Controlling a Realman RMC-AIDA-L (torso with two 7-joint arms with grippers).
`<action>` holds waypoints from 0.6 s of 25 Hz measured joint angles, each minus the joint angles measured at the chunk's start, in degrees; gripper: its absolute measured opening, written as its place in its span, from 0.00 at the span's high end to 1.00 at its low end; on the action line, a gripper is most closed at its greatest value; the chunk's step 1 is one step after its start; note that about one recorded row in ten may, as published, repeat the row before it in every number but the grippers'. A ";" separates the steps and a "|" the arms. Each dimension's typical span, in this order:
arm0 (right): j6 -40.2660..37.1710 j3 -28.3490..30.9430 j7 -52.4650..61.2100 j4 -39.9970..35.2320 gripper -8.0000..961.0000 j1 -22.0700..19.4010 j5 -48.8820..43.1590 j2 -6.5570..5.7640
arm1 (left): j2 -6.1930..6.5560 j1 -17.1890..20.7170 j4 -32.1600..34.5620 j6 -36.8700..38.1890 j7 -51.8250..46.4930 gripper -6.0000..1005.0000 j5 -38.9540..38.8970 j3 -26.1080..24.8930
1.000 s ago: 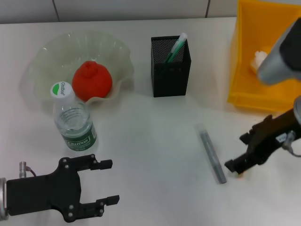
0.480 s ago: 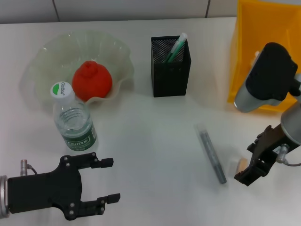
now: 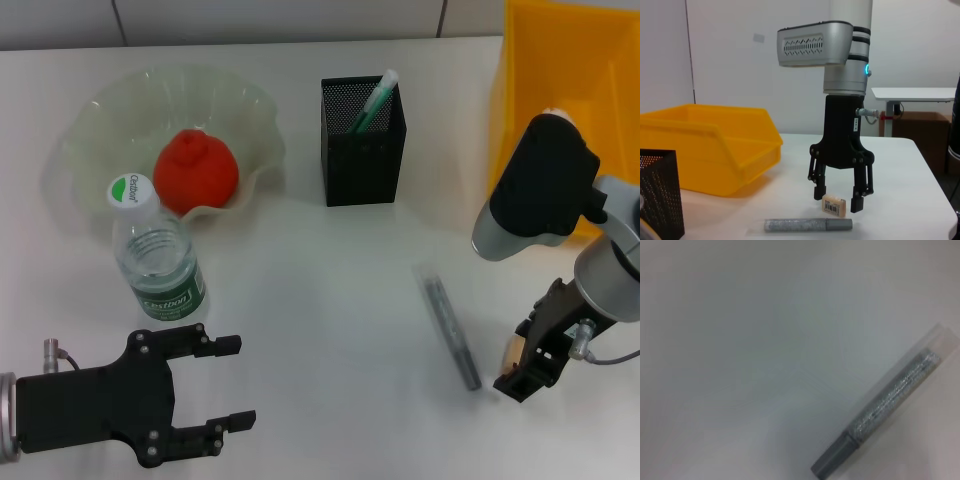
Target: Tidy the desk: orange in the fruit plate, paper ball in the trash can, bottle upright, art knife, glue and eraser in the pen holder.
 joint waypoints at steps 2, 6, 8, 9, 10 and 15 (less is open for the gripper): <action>-0.03 -0.32 0.56 0.98 0.17 0.53 -0.40 0.00 | 0.00 -0.03 0.00 0.00 -0.03 0.30 0.00 0.00; 0.33 -0.47 1.03 2.28 0.27 1.15 -0.57 0.06 | 0.00 -0.06 0.00 0.00 -0.02 0.30 0.00 0.00; 0.54 -0.47 1.11 2.30 0.31 1.15 -0.57 0.07 | 0.00 -0.07 0.00 0.00 0.02 0.30 0.00 0.00; 0.70 -0.47 1.17 2.30 0.34 1.15 -0.58 0.08 | 0.00 -0.07 0.00 0.00 0.02 0.30 0.00 0.00; 0.90 -0.49 1.21 2.30 0.39 1.15 -0.58 0.08 | 0.00 -0.08 0.00 0.00 0.06 0.30 0.00 0.00; 1.57 -0.60 1.23 2.23 0.58 1.11 -0.61 0.09 | 0.00 -0.08 -0.45 -0.03 0.38 0.30 0.00 0.00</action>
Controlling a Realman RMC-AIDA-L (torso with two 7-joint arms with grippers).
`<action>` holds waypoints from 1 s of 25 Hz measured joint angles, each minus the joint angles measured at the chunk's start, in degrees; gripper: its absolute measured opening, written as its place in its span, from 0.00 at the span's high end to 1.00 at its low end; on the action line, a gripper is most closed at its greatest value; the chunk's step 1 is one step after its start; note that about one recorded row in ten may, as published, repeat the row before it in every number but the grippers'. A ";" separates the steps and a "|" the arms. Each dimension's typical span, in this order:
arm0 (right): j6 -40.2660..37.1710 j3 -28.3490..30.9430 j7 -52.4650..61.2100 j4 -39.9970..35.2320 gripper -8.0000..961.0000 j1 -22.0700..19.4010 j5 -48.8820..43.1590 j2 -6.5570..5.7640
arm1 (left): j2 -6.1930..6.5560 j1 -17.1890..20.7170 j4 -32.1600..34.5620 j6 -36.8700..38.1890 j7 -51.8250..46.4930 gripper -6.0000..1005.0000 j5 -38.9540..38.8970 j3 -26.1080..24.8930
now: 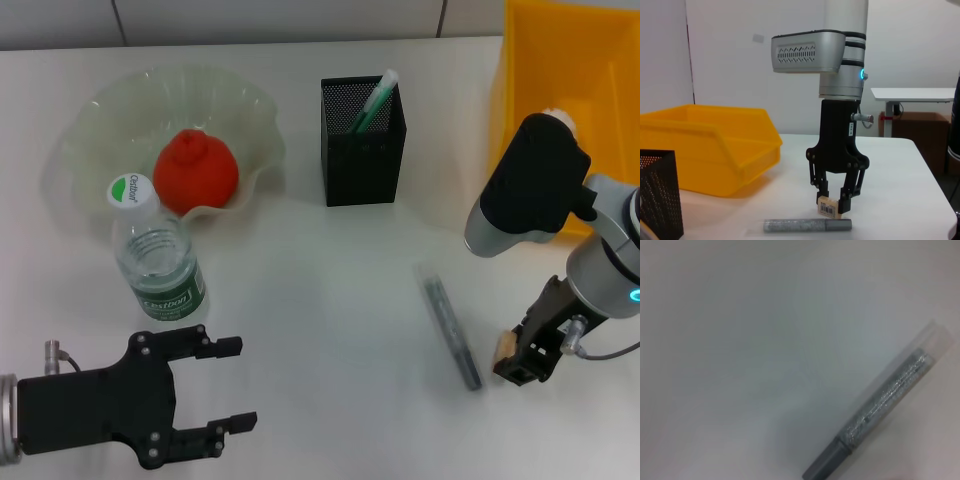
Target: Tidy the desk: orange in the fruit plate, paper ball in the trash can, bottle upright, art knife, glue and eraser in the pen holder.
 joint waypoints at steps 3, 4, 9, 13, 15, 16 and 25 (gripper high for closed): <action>0.14 0.20 0.04 -0.80 0.58 -0.26 0.03 0.06 | 0.00 0.00 -0.07 -0.12 0.07 0.30 0.00 0.00; 0.13 0.33 0.06 -1.27 0.58 -0.35 0.09 0.08 | 0.01 0.00 -0.12 -0.25 0.08 0.30 0.00 0.00; -1.06 2.05 0.65 -7.92 0.58 -1.72 0.44 0.09 | 0.07 0.06 -0.16 -0.32 0.09 0.30 0.00 0.00; -1.16 5.64 2.36 -15.13 0.57 -1.96 0.99 0.07 | 0.09 0.02 -0.17 -0.39 0.09 0.30 0.00 0.00; 0.37 7.34 3.60 -18.46 0.57 -1.57 1.31 0.08 | 0.09 -0.03 -0.17 -0.42 0.09 0.30 0.00 0.02; 2.09 7.99 4.12 -19.35 0.57 -1.20 1.33 0.09 | 0.09 -0.06 -0.17 -0.42 0.09 0.30 0.00 0.04; 16.15 8.98 4.73 -12.98 0.56 6.29 1.80 -0.04 | 0.00 -0.09 -0.16 -0.52 0.09 0.30 -0.01 0.18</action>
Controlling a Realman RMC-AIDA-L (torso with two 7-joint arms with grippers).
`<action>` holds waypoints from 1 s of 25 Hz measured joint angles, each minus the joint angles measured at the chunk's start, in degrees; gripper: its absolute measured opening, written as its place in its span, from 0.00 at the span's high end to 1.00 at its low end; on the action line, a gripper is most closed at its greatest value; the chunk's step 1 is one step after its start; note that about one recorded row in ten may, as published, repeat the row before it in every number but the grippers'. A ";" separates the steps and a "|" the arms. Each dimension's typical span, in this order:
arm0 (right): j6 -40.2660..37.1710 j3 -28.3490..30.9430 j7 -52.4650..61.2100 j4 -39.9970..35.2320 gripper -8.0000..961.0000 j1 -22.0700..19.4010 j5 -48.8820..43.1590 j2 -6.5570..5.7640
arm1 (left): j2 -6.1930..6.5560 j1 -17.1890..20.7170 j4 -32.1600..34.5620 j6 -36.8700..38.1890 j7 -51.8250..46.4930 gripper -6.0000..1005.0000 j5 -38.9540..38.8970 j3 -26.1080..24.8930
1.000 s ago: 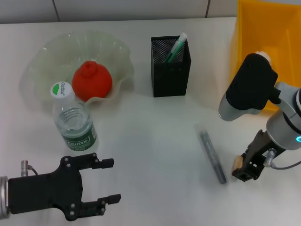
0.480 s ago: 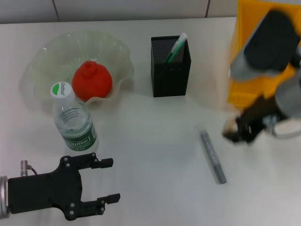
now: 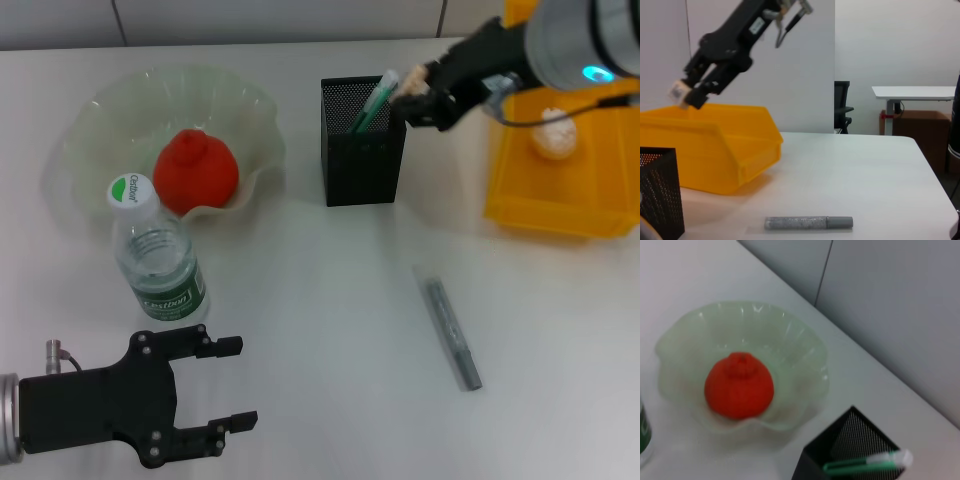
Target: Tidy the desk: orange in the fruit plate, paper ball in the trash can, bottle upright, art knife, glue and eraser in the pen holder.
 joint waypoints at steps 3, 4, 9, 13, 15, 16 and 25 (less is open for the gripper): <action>3.66 0.13 -0.14 5.94 0.56 3.21 -0.18 -0.03 | 0.00 0.00 0.00 -0.13 0.00 0.30 0.00 0.24; 5.07 0.18 -0.24 7.87 0.56 3.98 -0.17 -0.05 | 0.00 0.00 0.00 -0.13 0.00 0.30 0.00 0.24; 12.01 0.24 -0.70 15.81 0.56 6.71 0.09 -0.14 | 0.00 -0.08 0.00 -0.24 0.00 0.30 0.00 0.35; 13.59 0.27 -1.33 18.48 0.55 7.70 0.16 -0.18 | 0.00 -0.20 0.00 -0.24 0.00 0.30 0.00 0.35; 13.68 0.28 -1.36 18.86 0.55 7.92 0.23 -0.18 | 0.00 -0.21 0.00 -0.24 0.00 0.30 0.00 0.35; 13.69 0.29 -1.37 18.85 0.53 7.94 0.28 -0.18 | 0.00 -0.22 0.00 -0.24 0.00 0.30 0.00 0.35; 3.73 4.98 5.91 13.40 0.42 6.75 5.06 -0.02 | 0.04 -0.26 0.00 -0.23 0.00 0.30 0.01 0.35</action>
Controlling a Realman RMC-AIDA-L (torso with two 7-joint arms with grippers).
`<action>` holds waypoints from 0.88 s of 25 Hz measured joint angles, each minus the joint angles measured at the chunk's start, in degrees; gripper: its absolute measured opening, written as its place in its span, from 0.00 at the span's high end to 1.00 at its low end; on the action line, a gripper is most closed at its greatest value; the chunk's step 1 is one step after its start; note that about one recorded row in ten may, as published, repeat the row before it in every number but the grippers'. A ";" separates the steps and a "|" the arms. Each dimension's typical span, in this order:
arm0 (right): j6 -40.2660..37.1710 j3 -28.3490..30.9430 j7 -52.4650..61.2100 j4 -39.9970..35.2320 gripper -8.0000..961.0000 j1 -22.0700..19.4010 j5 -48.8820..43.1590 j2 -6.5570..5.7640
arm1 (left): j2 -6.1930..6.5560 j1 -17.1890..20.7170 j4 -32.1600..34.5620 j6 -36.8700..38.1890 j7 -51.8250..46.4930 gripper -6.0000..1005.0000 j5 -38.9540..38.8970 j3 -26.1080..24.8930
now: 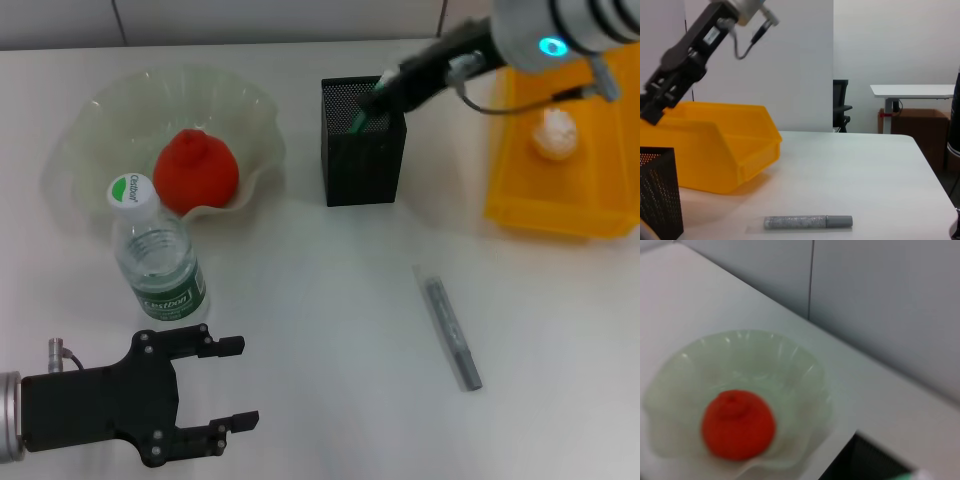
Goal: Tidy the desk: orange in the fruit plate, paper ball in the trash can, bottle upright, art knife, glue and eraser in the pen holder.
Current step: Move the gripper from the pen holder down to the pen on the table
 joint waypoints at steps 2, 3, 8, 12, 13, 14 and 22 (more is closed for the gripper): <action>-2.88 0.36 1.67 -1.97 0.41 -1.43 1.45 0.04 | 0.00 -0.04 0.00 0.00 0.00 0.30 0.00 0.00; -3.84 -0.08 2.45 -3.19 0.41 -2.68 1.71 0.10 | -0.02 -0.13 0.00 0.00 0.00 0.30 0.00 0.00; -5.79 -5.29 4.92 -5.77 0.23 -7.84 1.46 0.15 | -0.05 -0.26 0.00 0.03 -0.01 0.30 0.19 0.08; -6.33 -8.59 5.42 -4.87 0.19 -10.90 1.32 0.15 | -0.04 -0.11 0.00 0.31 -0.03 0.30 0.69 0.09; -6.26 -9.20 5.54 -4.19 0.19 -11.42 1.31 0.15 | -0.05 -0.07 0.00 0.31 -0.01 0.30 0.73 0.10; -6.18 -9.44 5.58 -3.51 0.19 -11.56 1.31 0.15 | -0.04 -0.06 0.00 0.30 0.00 0.30 0.74 0.12; -5.33 -11.39 5.66 2.11 0.19 -10.87 1.25 0.15 | -0.04 0.23 -0.08 0.11 -0.05 0.30 0.87 0.18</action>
